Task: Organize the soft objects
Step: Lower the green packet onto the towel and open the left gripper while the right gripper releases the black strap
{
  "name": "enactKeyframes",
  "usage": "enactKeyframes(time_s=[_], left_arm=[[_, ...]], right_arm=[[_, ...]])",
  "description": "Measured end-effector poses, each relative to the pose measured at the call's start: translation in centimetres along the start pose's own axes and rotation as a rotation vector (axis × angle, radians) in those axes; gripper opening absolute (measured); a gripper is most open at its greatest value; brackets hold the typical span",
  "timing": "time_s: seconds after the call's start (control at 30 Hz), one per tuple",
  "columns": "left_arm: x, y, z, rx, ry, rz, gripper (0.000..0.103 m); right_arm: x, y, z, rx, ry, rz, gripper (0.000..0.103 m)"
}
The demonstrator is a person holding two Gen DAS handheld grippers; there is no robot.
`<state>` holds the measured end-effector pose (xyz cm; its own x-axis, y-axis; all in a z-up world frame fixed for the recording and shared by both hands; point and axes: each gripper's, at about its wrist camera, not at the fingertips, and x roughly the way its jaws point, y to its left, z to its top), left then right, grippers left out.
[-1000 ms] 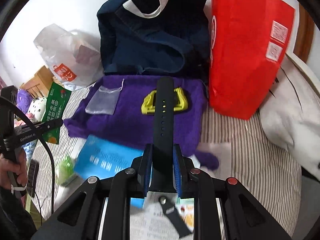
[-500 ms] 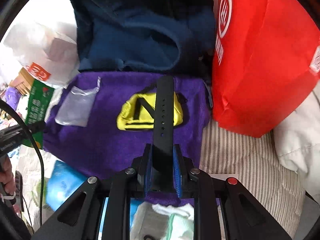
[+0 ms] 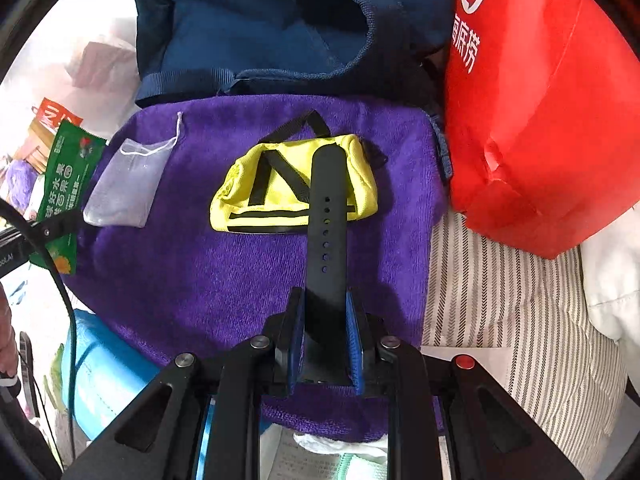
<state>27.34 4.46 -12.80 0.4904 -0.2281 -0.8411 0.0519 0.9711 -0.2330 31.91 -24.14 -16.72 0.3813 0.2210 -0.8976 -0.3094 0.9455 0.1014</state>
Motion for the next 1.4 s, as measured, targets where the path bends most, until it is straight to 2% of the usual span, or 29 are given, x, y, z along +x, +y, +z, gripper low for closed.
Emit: enactKeyframes(time_s=[0.13, 0.17, 0.2, 0.27, 0.33, 0.53, 0.87, 0.97, 1.1, 1.2, 1.4], left_arm=[[0.3, -0.1, 0.2, -0.004, 0.013, -0.021, 0.009], [0.5, -0.2, 0.3, -0.001, 0.016, -0.027, 0.009], [0.5, -0.3, 0.4, 0.002, 0.019, -0.031, 0.009], [0.9, -0.5, 0.6, 0.0, 0.026, -0.043, 0.009], [1.6, -0.7, 0.8, -0.004, 0.037, -0.052, 0.009], [4.3, 0.0, 0.3, -0.028, 0.103, -0.01, 0.009], [4.6, -0.5, 0.3, -0.021, 0.124, 0.01, 0.012], [4.7, -1.1, 0.3, -0.016, 0.133, 0.006, 0.022], [3.3, -1.6, 0.2, 0.021, 0.098, 0.072, 0.063], [2.0, -2.0, 0.1, 0.039, 0.071, 0.132, 0.065], [-1.0, -2.2, -0.3, 0.045, 0.038, 0.126, 0.065]], right_arm=[[0.1, -0.4, 0.0, 0.017, 0.008, 0.025, 0.022], [0.1, -0.4, 0.0, 0.015, 0.006, 0.028, 0.028], [-0.1, -0.4, -0.1, 0.012, 0.002, 0.029, 0.038], [-0.6, -0.4, -0.2, 0.009, -0.012, 0.028, 0.046], [-1.3, -0.5, -0.3, 0.007, -0.025, 0.03, 0.046], [-3.4, -1.0, -0.7, 0.02, -0.052, 0.017, 0.046], [-8.7, -3.0, -3.6, 0.089, -0.131, 0.013, 0.048], [-9.7, -3.2, -4.7, 0.099, -0.138, 0.009, 0.048], [-11.0, -3.4, -6.7, 0.103, -0.143, 0.01, 0.048], [-11.7, -3.5, -7.9, 0.107, -0.145, 0.011, 0.048], [-12.7, -4.9, -10.5, 0.141, -0.136, -0.001, 0.049]])
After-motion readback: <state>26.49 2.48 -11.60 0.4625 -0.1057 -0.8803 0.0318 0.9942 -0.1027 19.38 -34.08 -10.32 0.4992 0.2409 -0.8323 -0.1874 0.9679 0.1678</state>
